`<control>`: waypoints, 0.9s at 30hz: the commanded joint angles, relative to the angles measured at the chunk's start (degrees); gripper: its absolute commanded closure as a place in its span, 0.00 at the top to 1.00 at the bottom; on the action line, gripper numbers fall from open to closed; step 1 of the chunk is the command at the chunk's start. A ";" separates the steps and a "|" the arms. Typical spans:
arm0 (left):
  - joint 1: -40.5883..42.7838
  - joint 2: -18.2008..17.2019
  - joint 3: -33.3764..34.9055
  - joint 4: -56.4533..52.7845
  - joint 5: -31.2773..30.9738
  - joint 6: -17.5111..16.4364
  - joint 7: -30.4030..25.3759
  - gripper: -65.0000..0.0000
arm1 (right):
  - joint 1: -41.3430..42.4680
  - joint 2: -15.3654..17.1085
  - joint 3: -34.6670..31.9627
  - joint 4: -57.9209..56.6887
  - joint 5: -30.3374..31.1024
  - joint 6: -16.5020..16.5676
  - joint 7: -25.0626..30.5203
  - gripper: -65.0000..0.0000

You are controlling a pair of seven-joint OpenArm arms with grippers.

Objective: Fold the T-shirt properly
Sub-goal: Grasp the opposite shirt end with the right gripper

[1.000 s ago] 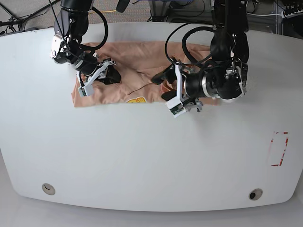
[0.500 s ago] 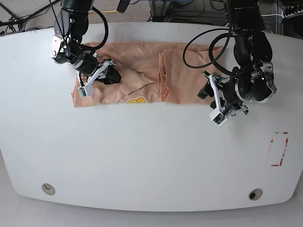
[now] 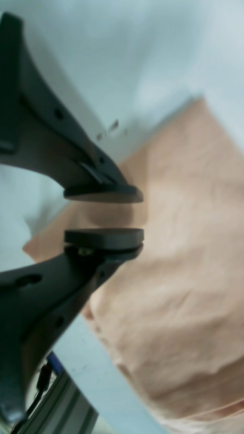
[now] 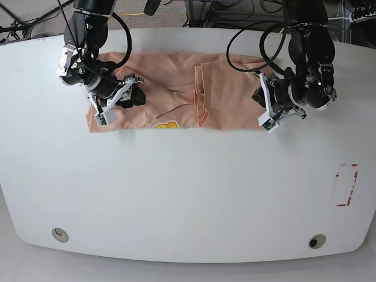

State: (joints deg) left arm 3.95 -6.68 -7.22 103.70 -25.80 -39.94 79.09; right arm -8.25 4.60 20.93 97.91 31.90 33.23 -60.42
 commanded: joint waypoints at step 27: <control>-0.30 -4.62 -0.20 -12.93 -0.35 -0.06 -5.90 0.16 | 6.98 11.53 28.17 -17.16 21.86 0.48 -9.95 0.81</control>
State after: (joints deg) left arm 3.62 -10.72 -7.40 90.85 -29.45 -40.12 70.61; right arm -1.96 15.25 49.08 81.67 51.81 33.26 -71.18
